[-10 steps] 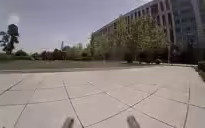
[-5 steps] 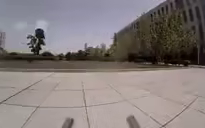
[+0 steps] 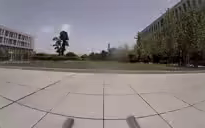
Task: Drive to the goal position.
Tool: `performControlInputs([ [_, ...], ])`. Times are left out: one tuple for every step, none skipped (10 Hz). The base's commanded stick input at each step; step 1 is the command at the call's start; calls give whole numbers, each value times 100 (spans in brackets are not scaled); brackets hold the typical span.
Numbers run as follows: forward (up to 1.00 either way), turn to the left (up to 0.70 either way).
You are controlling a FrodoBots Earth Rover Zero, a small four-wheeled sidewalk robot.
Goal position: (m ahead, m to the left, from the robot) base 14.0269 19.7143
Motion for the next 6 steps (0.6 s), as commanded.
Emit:
performControlInputs([
  [70,35],
  [70,35],
  [70,35],
  [70,35],
  [70,18],
  [70,0],
])
